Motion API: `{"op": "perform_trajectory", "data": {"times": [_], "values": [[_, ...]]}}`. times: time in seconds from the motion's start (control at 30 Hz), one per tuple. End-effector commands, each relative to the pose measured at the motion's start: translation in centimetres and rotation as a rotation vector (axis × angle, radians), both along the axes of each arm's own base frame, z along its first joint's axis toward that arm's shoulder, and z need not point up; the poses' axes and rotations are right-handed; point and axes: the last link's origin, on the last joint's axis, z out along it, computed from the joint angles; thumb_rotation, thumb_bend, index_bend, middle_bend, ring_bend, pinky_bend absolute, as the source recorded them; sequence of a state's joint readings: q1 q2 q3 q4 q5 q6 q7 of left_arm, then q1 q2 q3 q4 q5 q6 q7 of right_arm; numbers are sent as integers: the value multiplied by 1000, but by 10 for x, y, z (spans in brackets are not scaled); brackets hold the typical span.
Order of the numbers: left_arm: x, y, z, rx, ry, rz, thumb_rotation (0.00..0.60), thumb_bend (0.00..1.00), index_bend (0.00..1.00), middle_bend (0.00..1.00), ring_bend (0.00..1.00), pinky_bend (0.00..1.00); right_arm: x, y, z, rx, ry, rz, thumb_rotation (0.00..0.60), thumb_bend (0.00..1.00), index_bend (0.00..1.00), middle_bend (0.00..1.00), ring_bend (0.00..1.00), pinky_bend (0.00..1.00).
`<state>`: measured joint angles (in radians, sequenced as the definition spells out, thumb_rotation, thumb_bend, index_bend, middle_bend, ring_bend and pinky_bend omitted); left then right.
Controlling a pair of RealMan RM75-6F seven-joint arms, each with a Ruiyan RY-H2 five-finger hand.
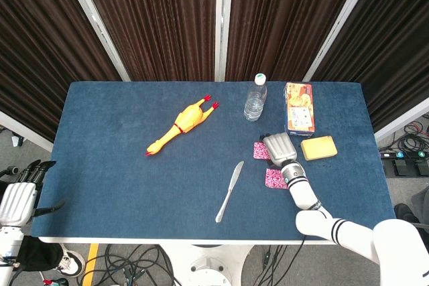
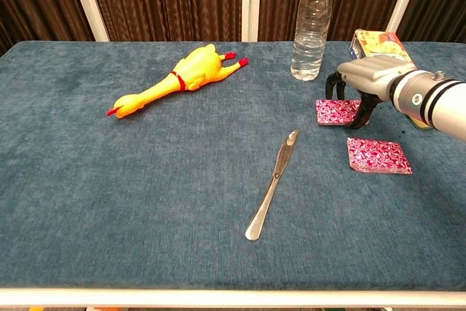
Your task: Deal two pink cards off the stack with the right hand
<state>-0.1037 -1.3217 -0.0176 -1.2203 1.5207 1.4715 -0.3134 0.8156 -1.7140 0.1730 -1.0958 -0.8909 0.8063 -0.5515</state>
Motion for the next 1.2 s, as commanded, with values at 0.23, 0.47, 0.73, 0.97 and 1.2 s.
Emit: {"op": "perform_trajectory", "data": {"times": [0.23, 0.47, 0.73, 0.97, 1.2], "values": [[-2, 0, -2, -5, -2, 6, 600, 31, 145, 154, 64, 181, -3, 1, 0, 39, 11, -7, 600, 124, 252, 259, 808, 910], [-3, 1, -1, 0, -3, 6, 600, 32, 145, 154, 64, 180, -3, 2, 4, 38, 13, -10, 600, 109, 206, 224, 804, 910], [-2, 0, -1, -1, -4, 4, 600, 31, 145, 154, 64, 181, 2, 11, 24, 0, -37, 17, 600, 110, 205, 240, 804, 911], [-1, 1, -2, -6, -2, -1, 600, 30, 145, 154, 64, 180, -10, 40, 47, 28, -34, -13, 600, 101, 259, 305, 804, 911], [0, 0, -3, -8, 0, -4, 600, 31, 145, 154, 64, 180, -22, 67, 50, 112, 8, -52, 600, 68, 259, 305, 804, 911]]}}
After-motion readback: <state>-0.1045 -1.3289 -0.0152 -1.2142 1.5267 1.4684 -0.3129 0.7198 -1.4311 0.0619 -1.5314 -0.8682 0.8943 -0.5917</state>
